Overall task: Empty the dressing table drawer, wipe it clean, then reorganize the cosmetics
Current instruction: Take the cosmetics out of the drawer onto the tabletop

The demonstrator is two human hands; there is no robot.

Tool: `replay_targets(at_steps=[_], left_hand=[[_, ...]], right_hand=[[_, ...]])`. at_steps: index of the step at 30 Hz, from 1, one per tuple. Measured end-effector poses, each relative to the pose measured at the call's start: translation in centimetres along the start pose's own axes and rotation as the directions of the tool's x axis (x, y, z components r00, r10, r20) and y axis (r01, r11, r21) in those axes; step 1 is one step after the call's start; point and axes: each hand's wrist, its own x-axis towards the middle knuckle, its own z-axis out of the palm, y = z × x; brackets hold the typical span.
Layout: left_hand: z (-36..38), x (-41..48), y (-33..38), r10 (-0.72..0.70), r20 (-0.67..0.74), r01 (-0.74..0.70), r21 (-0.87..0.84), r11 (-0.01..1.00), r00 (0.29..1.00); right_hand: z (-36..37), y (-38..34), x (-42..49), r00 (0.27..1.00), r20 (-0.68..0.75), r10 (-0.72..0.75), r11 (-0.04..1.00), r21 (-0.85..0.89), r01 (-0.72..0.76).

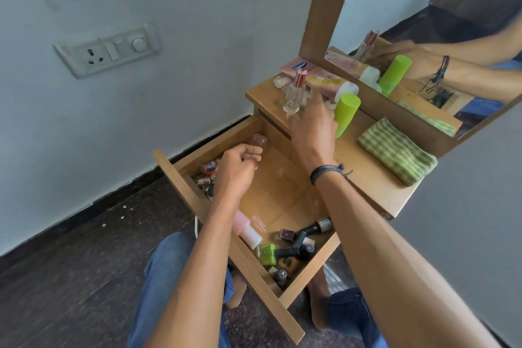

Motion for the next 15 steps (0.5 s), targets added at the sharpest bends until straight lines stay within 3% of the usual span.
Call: replay_targets(at_steps=[6,10,15], left_hand=[[0.0,0.5,-0.3,-0.033,-0.035,0.035,0.060,0.998,0.999],[-0.1,0.2,-0.3,-0.057,-0.068,0.063,0.096,0.993,0.996],[-0.4,0.3,-0.4,-0.033,-0.122,0.035,0.014,0.999,0.992]], right_hand=[[0.6,-0.1,-6.4,0.997,-0.012,0.070,0.996,0.058,-0.069],[2.6,1.4,-9.0,0.997,0.003,-0.081,0.996,0.043,0.081],[5.6,3.8,-8.0,0.879,0.365,-0.306,0.898,-0.197,0.394]])
